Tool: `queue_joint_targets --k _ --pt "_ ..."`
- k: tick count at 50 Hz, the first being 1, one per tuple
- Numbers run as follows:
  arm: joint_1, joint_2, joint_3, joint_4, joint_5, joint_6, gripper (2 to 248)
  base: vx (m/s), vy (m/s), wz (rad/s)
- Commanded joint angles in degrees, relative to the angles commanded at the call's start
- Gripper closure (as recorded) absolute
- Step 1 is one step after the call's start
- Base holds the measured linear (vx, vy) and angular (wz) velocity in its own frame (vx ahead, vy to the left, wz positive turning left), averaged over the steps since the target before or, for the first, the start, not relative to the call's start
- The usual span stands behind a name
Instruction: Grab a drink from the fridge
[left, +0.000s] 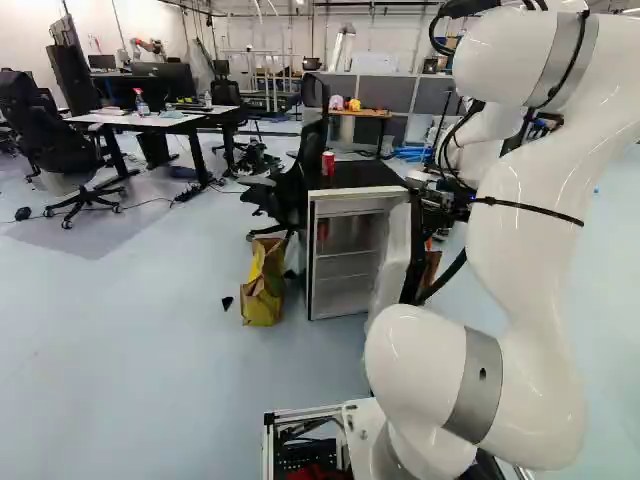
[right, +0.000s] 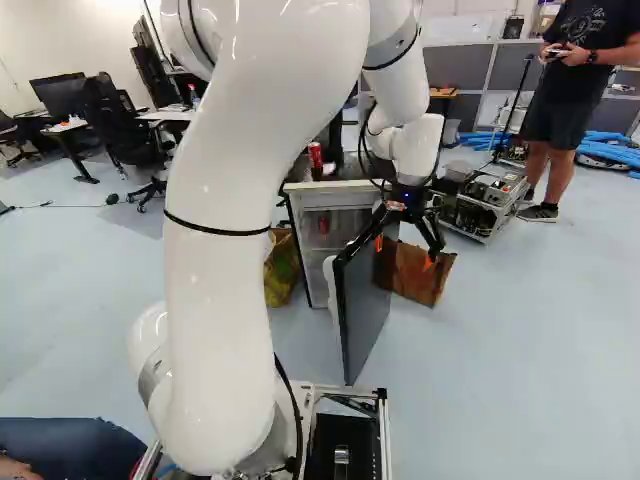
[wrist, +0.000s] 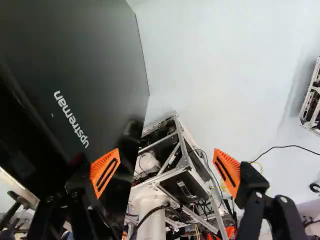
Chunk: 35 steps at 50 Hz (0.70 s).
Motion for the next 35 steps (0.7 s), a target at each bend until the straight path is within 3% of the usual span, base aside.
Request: queue_joint_targets --k 35 --pt "7.7 3.3 5.3 0.0 0.4 0.0 3 0.0 0.0 0.0"
